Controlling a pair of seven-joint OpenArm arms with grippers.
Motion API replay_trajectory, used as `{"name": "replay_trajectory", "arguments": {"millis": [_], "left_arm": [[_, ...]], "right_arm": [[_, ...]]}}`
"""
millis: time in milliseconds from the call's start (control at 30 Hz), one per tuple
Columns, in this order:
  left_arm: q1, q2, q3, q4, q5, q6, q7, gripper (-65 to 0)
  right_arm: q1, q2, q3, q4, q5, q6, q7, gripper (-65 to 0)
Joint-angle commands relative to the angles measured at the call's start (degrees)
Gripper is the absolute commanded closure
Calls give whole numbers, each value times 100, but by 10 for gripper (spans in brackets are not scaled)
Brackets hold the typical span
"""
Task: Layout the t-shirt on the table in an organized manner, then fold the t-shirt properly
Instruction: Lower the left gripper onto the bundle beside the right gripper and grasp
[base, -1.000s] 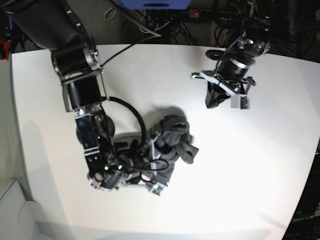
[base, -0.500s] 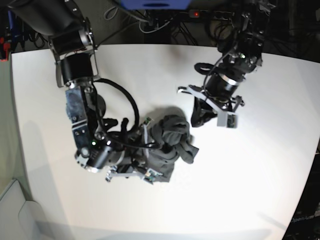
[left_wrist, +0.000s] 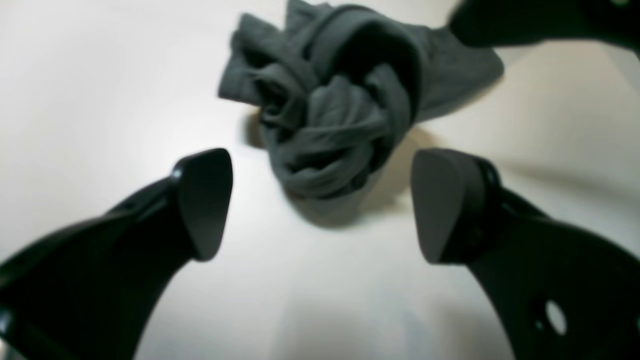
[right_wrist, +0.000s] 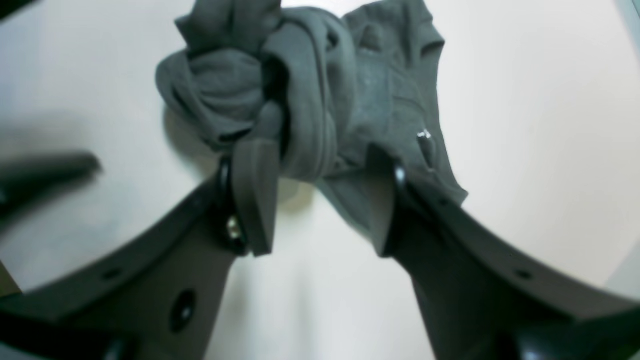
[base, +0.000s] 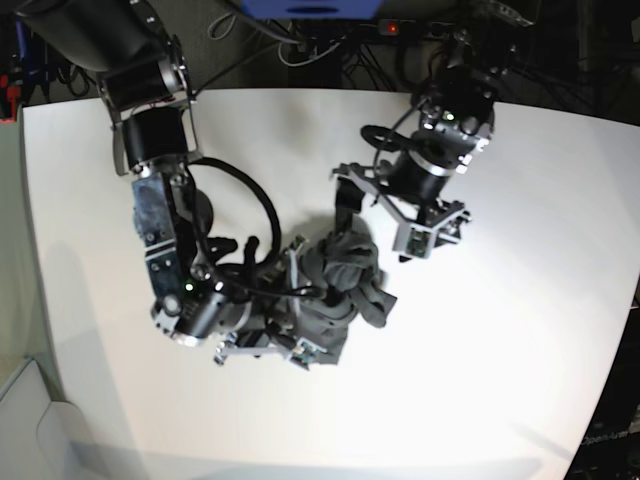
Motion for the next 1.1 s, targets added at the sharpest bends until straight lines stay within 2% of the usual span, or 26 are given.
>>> {"name": "replay_trajectory", "arguments": {"millis": [0, 200, 400, 967, 1067], "left_arm": [[-156, 15, 86, -21, 55, -1, -186, -543], [-657, 24, 525, -487, 81, 43, -195, -542], [-737, 24, 516, -531, 72, 43, -195, -542], [-1141, 147, 560, -1559, 55, 16, -212, -542], [-1141, 147, 552, -1603, 37, 16, -371, -531]], "right_arm": [[180, -22, 9, 95, 40, 17, 91, -298], [162, -22, 9, 95, 40, 17, 91, -298], [162, 4, 35, 95, 40, 17, 91, -298], [180, -4, 27, 95, 40, 17, 100, -298], [162, 4, 27, 87, 40, 17, 100, -298]]}}
